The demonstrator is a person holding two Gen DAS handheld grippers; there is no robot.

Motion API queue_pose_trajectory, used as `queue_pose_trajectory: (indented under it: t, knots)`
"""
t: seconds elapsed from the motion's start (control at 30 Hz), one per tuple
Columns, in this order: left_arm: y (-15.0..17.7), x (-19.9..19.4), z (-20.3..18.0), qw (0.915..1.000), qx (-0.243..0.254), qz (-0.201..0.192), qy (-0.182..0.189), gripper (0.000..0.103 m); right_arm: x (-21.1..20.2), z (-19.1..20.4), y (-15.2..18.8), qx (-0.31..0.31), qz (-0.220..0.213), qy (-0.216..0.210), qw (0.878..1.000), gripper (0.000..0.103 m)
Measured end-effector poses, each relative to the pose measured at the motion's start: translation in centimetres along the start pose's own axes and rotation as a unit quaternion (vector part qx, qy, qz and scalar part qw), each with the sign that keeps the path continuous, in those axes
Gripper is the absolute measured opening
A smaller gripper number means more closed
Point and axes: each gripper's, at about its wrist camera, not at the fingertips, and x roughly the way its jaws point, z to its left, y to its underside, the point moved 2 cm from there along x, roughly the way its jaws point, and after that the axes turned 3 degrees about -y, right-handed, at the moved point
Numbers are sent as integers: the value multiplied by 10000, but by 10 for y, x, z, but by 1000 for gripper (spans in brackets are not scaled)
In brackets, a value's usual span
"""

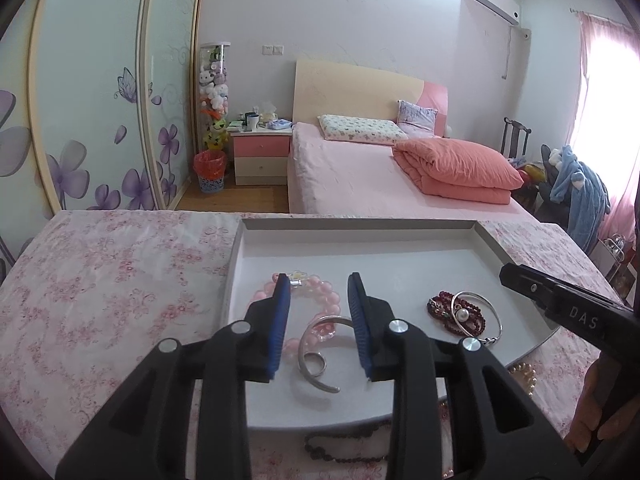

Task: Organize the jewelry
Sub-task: 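Open left tool to drop the ring in the tray while right tool drops the earring, then grasp the white pearl bracelet with right tool while left tool moves to black bead bracelet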

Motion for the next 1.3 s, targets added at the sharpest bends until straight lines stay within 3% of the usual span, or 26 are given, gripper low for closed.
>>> queue_pose_trajectory:
  t: [0.3, 0.57, 1.03, 1.1, 1.17, 1.3]
  knots:
    - [0, -40, 20, 9998, -138, -169, 6, 34, -29, -3, 7, -87, -67, 22, 9999, 24]
    - [28, -72, 39, 9999, -25, -28, -140, 38, -45, -26, 31, -132, 183, 272, 9994, 24]
    - [61, -69, 40, 9989, 105, 433, -135, 49, -35, -55, 65, -6, 695, 608, 9957, 24]
    - [63, -67, 36, 9987, 143, 480, -113, 52, -32, -55, 67, 10, 769, 618, 9951, 28]
    - [65, -65, 33, 9984, 186, 530, -76, 54, -29, -55, 69, -9, 792, 644, 9948, 38]
    - [68, -60, 28, 9978, 251, 613, -42, 56, -25, -53, 71, -90, 841, 648, 9943, 38]
